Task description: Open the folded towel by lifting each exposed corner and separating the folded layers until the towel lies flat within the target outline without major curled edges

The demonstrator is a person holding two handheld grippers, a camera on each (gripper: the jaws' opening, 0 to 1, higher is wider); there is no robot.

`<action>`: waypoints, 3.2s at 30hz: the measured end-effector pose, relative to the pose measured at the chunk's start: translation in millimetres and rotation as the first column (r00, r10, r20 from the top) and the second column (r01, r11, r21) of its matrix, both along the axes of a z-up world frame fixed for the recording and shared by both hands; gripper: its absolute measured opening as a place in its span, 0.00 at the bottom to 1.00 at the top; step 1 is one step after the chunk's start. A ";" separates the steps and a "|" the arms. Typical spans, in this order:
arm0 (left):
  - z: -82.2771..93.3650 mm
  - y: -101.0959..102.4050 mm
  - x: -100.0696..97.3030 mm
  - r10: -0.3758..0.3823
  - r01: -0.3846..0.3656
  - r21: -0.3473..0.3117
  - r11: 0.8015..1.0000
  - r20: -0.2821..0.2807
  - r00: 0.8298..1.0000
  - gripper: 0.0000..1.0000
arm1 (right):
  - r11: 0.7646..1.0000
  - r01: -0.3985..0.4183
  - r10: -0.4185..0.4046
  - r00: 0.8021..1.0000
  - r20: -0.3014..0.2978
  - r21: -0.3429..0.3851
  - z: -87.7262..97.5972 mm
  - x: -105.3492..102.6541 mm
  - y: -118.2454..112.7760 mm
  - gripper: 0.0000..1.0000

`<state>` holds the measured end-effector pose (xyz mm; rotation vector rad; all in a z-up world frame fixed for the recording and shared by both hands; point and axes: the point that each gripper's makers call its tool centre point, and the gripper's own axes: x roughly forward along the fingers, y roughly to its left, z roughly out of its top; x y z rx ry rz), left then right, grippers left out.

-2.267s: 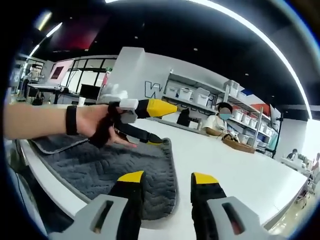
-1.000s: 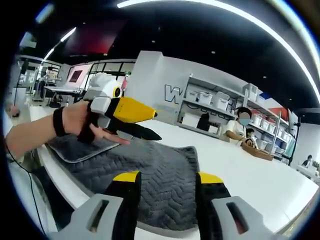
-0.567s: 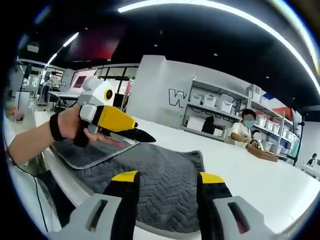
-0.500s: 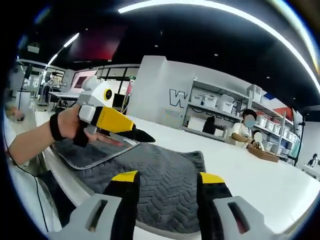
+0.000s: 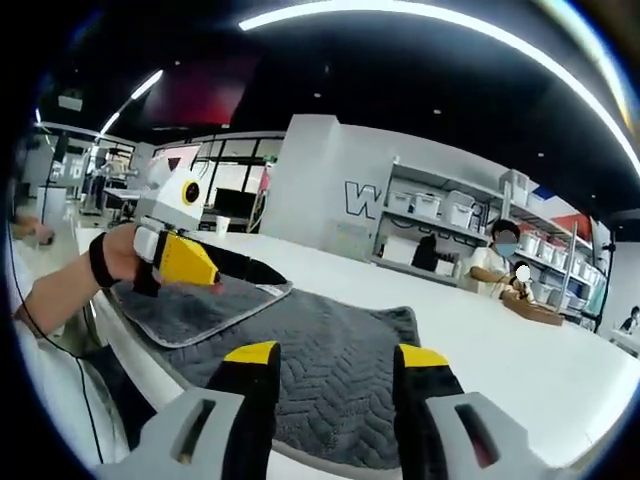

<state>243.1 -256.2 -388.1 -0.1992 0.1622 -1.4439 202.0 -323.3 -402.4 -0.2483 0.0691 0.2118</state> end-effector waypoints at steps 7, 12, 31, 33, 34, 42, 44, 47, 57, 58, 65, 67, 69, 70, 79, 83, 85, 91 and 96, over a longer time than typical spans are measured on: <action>5.8 20.6 -7.4 0.022 -0.022 -0.040 0.999 -0.001 1.000 0.80 | 1.000 -0.015 0.015 1.000 -0.001 0.008 0.9 -0.6 4.5 0.41; 1.0 34.7 -14.4 0.038 -0.037 -0.019 0.999 0.020 0.999 0.79 | 0.999 -0.037 0.037 0.999 -0.008 0.013 -1.0 -1.2 10.9 0.42; -11.5 67.6 -36.5 0.118 -0.121 0.025 0.992 0.097 0.988 0.78 | 0.999 -0.053 0.053 0.999 -0.008 0.002 3.6 -2.2 20.2 0.42; -17.6 72.0 -33.2 0.143 -0.151 0.062 0.987 0.123 0.982 0.78 | 0.999 -0.054 0.054 0.998 -0.009 0.000 3.4 -2.3 20.6 0.41; -20.6 74.6 -30.3 0.157 -0.172 0.084 0.982 0.158 0.975 0.79 | 0.999 -0.052 0.052 0.999 -0.008 -0.002 3.4 -2.3 20.5 0.41; -29.9 87.6 -29.9 0.199 -0.225 0.117 0.967 0.200 0.959 0.78 | 0.998 -0.044 0.043 0.999 -0.016 -0.044 1.2 -0.9 22.4 0.42; -34.8 92.8 -30.2 0.216 -0.264 0.166 0.950 0.262 0.941 0.78 | 0.998 -0.047 0.046 0.999 -0.015 -0.048 1.0 -1.2 23.3 0.42; -35.5 92.3 -35.2 0.214 -0.263 0.165 0.951 0.265 0.940 0.78 | 0.998 -0.051 0.050 0.998 -0.025 -0.048 -1.1 -1.1 24.5 0.42; -47.7 102.3 -29.9 0.248 -0.341 0.235 0.910 0.350 0.903 0.75 | 0.997 -0.060 0.059 0.998 -0.019 -0.057 0.7 -2.7 28.6 0.42; -47.8 103.0 -29.4 0.254 -0.346 0.227 0.910 0.355 0.900 0.75 | 0.996 -0.062 0.061 0.998 -0.022 -0.059 -0.2 -2.4 29.2 0.42; -59.4 104.1 -26.4 0.256 -0.362 0.263 0.895 0.363 0.896 0.74 | 0.996 -0.073 0.072 0.997 -0.022 -0.056 0.5 -2.5 32.8 0.41; -62.8 105.6 -24.3 0.257 -0.376 0.279 0.884 0.383 0.887 0.73 | 0.996 -0.076 0.075 0.997 -0.024 -0.053 0.2 -3.0 32.9 0.41; -64.9 106.3 -24.1 0.254 -0.375 0.288 0.881 0.380 0.890 0.73 | 0.996 -0.081 0.080 0.997 -0.023 -0.048 0.4 -3.6 33.9 0.41; -65.6 106.6 -23.7 0.254 -0.374 0.289 0.881 0.377 0.890 0.73 | 0.995 -0.085 0.084 0.996 -0.020 -0.046 0.6 -3.9 34.6 0.41; -76.3 113.5 -14.1 0.285 -0.445 0.329 0.833 0.434 0.855 0.72 | 0.994 -0.098 0.098 0.995 -0.020 -0.049 2.0 -5.1 40.3 0.41; -75.3 113.3 -14.4 0.289 -0.447 0.327 0.832 0.432 0.854 0.72 | 0.994 -0.107 0.106 0.994 -0.015 -0.038 3.2 -5.3 42.3 0.41; -74.9 112.9 -13.7 0.293 -0.450 0.325 0.832 0.431 0.853 0.71 | 0.993 -0.109 0.108 0.994 -0.019 -0.043 2.3 -5.3 43.1 0.41; -74.3 114.9 -11.3 0.312 -0.451 0.320 0.833 0.402 0.861 0.65 | 0.992 -0.121 0.120 0.993 -0.017 -0.032 2.7 -5.6 46.1 0.41; -70.4 114.3 -12.9 0.315 -0.450 0.300 0.841 0.405 0.858 0.61 | 0.992 -0.125 0.125 0.992 -0.017 -0.033 2.6 -5.2 48.1 0.41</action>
